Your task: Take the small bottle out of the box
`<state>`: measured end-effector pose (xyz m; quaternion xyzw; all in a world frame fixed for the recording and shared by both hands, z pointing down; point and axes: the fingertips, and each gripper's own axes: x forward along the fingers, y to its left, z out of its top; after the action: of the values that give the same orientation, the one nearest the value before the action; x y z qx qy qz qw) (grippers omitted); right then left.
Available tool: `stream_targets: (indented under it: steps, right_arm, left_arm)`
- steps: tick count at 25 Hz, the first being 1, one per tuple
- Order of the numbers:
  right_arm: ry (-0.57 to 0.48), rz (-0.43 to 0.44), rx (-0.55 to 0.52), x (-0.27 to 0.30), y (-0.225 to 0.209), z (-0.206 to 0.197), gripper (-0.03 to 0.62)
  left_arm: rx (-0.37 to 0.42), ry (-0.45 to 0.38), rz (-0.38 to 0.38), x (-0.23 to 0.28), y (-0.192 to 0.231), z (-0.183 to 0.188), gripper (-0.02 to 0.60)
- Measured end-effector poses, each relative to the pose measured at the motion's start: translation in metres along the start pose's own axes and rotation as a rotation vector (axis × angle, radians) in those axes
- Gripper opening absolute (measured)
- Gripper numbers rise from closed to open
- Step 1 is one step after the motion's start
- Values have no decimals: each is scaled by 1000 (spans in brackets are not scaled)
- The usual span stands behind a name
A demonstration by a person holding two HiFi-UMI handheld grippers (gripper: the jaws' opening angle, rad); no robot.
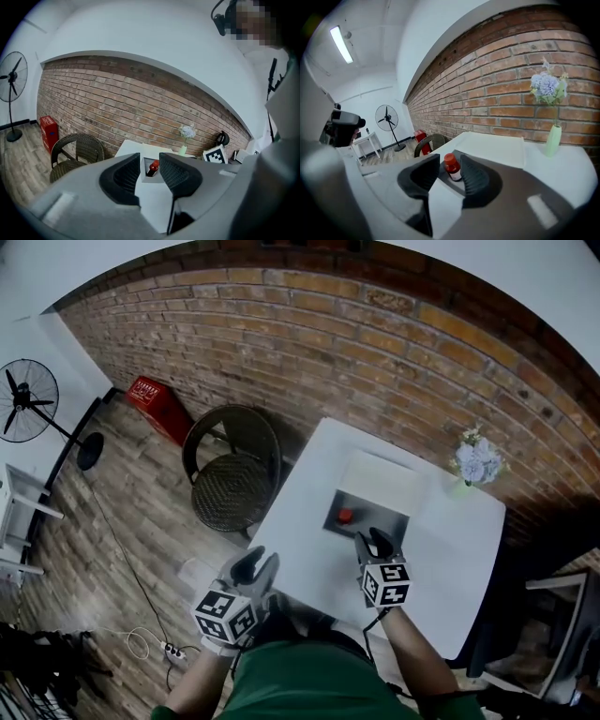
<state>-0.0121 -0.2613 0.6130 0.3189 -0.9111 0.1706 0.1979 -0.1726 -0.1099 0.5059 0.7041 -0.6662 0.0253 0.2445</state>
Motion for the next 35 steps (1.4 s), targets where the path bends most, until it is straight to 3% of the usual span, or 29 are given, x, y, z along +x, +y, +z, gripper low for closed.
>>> stream_targets:
  steps: [5,16,27,35]
  right_arm:
    - [64,-31,-72,30,6,-10,180]
    - [219,-152,-78,87,11,-38,229]
    - [349,-296,-55,124,5,-62,238]
    - [367,-356,-6,129,-5,-67,238]
  left_arm:
    - [-16,38,-53,20,28,2,137]
    - [-27,83,-159,56,110,26,137]
    - [-12,112,-155,46,181,41,137]
    - [11,120,-174,47,186,46,137]
